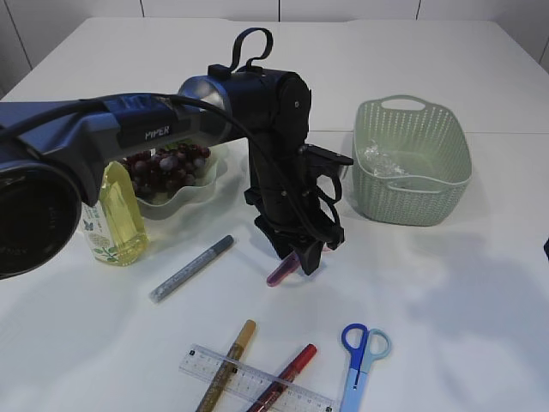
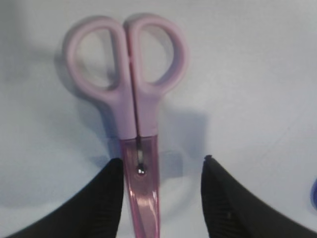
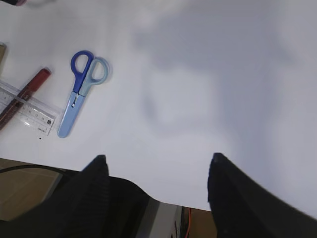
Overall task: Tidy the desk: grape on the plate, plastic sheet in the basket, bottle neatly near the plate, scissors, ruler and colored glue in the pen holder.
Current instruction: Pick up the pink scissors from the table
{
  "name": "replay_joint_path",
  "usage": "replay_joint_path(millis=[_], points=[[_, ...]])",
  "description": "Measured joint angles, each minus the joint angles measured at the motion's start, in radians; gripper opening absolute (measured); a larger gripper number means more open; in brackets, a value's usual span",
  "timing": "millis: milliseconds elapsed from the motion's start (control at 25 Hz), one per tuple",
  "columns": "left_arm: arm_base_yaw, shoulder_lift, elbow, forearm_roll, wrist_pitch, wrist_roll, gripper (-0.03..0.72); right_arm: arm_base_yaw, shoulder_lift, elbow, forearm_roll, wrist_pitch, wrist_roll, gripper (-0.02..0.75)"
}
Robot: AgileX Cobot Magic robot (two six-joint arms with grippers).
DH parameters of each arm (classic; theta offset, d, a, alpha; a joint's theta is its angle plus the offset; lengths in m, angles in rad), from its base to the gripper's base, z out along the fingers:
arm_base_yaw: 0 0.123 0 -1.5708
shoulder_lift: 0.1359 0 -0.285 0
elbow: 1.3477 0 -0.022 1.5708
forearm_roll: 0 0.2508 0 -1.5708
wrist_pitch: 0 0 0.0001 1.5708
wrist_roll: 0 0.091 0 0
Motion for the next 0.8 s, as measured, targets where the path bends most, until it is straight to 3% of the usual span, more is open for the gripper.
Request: replay_joint_path(millis=[800], points=[[0.015,0.001,0.000,0.003,0.000,-0.073,0.372,0.000,0.000,0.000,0.000,0.000,0.000,0.491]])
